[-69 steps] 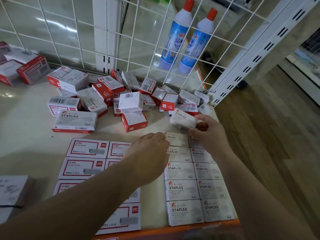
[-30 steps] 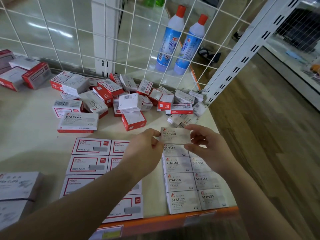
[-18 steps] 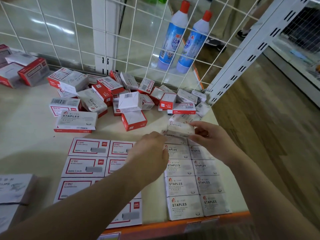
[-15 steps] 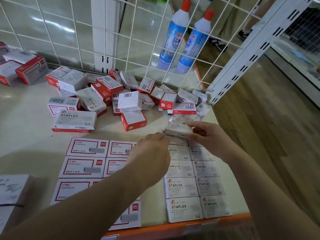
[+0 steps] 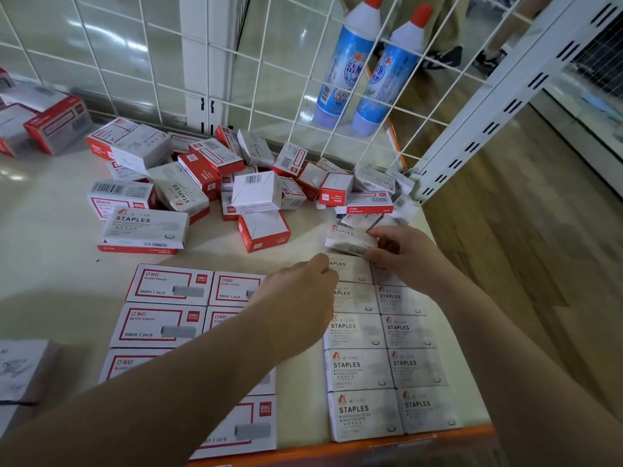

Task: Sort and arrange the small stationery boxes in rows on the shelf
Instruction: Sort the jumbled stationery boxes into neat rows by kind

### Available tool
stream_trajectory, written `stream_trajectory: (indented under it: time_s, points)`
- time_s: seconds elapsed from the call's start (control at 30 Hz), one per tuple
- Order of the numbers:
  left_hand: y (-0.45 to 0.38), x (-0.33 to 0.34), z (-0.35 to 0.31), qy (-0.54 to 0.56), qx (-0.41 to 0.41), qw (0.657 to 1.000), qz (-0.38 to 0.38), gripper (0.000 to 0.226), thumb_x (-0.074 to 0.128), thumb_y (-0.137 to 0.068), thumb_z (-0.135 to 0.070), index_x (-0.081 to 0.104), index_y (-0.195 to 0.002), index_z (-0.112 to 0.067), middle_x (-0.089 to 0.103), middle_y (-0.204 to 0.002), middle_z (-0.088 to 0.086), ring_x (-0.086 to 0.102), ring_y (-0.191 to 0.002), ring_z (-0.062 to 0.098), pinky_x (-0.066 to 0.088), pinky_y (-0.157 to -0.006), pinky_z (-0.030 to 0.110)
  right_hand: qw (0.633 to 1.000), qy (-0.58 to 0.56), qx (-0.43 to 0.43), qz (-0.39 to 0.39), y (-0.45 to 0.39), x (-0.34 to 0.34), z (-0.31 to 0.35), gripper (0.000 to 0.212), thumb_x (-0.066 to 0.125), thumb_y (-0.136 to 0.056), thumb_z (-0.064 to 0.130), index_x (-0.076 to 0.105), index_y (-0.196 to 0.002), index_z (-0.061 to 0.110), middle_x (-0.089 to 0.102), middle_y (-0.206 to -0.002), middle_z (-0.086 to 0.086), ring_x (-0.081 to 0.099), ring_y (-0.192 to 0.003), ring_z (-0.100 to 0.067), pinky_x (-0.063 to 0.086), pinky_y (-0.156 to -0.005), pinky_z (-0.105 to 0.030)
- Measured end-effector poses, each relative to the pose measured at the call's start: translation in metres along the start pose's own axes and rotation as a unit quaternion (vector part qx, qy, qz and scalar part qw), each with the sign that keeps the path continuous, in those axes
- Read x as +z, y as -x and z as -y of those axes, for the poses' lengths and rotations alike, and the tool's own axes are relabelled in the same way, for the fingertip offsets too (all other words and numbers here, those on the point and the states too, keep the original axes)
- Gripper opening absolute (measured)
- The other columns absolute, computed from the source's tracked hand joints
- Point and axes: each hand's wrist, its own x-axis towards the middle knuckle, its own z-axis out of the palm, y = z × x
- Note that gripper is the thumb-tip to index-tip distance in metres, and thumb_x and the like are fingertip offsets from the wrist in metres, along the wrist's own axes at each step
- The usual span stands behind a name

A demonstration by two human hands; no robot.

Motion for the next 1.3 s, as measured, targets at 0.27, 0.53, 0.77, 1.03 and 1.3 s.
stream_trajectory:
  time_s: [0.27, 0.53, 0.77, 1.03, 1.3]
  points:
    - [-0.004, 0.001, 0.001, 0.003, 0.012, 1.000, -0.018, 0.033, 0.042, -0.096, -0.026, 0.044, -0.128, -0.020, 0.039, -0.123, -0.002, 0.046, -0.105, 0.012, 0.045, -0.091, 0.028, 0.999, -0.045, 0.002, -0.019, -0.004, 0.007, -0.001, 0.036, 0.064, -0.084, 0.006, 0.061, -0.119, 0.016, 0.061, -0.101, -0.009, 0.058, -0.088, -0.018, 0.042, -0.075, -0.019]
    - [-0.011, 0.001, 0.003, 0.021, 0.004, 0.999, -0.038, 0.028, 0.039, -0.097, -0.024, 0.047, -0.124, -0.022, 0.038, -0.132, -0.006, 0.045, -0.113, 0.013, 0.041, -0.088, 0.026, 0.999, -0.038, -0.025, -0.002, -0.001, 0.003, 0.009, 0.032, 0.056, -0.086, -0.002, 0.064, -0.115, 0.009, 0.052, -0.078, 0.019, 0.051, -0.072, 0.002, 0.042, -0.073, -0.007]
    - [-0.014, 0.002, 0.005, 0.039, -0.011, 0.999, -0.026, 0.027, 0.036, -0.096, -0.024, 0.052, -0.117, -0.018, 0.042, -0.127, -0.002, 0.049, -0.108, 0.016, 0.046, -0.090, 0.034, 0.999, -0.034, -0.017, -0.001, -0.002, 0.003, 0.009, 0.033, 0.057, -0.086, -0.001, 0.063, -0.117, 0.011, 0.049, -0.078, 0.019, 0.048, -0.072, 0.005, 0.037, -0.068, -0.001]
    - [-0.014, -0.001, 0.005, 0.049, -0.025, 0.998, -0.017, 0.030, 0.032, -0.095, -0.025, 0.052, -0.115, -0.016, 0.044, -0.126, 0.000, 0.048, -0.110, 0.019, 0.044, -0.091, 0.036, 0.999, -0.039, -0.006, 0.001, -0.005, 0.007, 0.004, 0.038, 0.055, -0.084, -0.004, 0.062, -0.117, 0.013, 0.049, -0.083, 0.018, 0.049, -0.075, 0.001, 0.037, -0.068, 0.001]
    - [-0.012, -0.006, 0.005, 0.058, 0.001, 0.998, -0.024, 0.026, 0.039, -0.097, -0.026, 0.050, -0.120, -0.022, 0.046, -0.123, -0.007, 0.051, -0.103, 0.012, 0.046, -0.084, 0.026, 0.998, -0.058, 0.004, -0.022, -0.005, 0.013, 0.000, 0.036, 0.057, -0.083, -0.003, 0.065, -0.112, 0.016, 0.054, -0.092, 0.003, 0.051, -0.081, -0.008, 0.039, -0.071, -0.007]
